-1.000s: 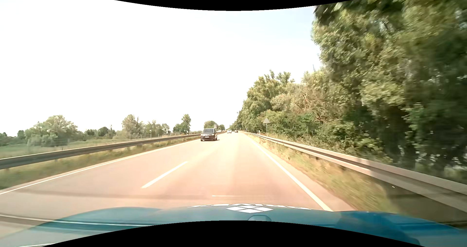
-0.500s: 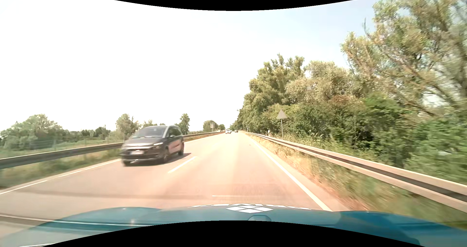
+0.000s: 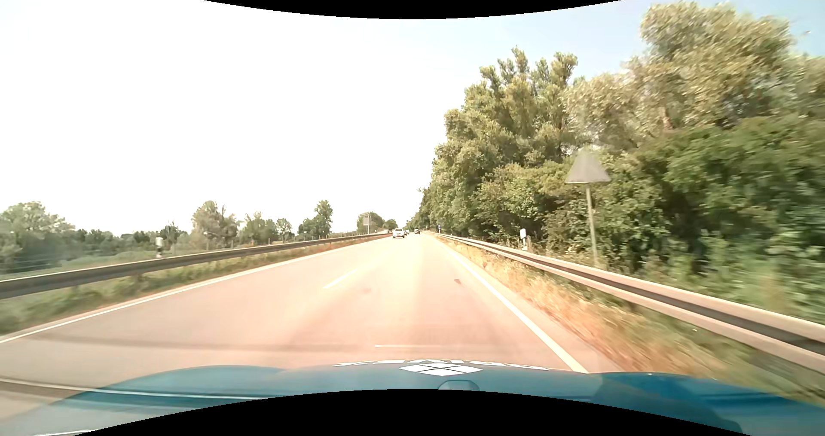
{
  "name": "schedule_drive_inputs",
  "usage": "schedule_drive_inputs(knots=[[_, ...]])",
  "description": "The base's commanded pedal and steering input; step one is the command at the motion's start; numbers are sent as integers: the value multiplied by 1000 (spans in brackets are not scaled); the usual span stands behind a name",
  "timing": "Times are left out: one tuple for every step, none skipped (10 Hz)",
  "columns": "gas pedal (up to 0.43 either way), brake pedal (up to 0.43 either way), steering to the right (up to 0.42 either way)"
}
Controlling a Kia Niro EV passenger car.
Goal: Follow the waypoints while adhering to traffic rules and regulations
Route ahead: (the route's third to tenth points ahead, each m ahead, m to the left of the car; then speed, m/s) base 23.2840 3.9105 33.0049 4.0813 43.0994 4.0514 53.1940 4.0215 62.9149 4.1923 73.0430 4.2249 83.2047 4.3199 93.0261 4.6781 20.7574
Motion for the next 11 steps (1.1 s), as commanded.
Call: schedule_drive_inputs(knots=[[169, 0, -2], [169, 0, -2], [169, 0, -2], [169, 0, -2], [169, 0, -2], [169, 0, -3], [169, 0, -3], [169, 0, -3], [169, 0, -3], [169, 0, -3], [169, 0, -3]])
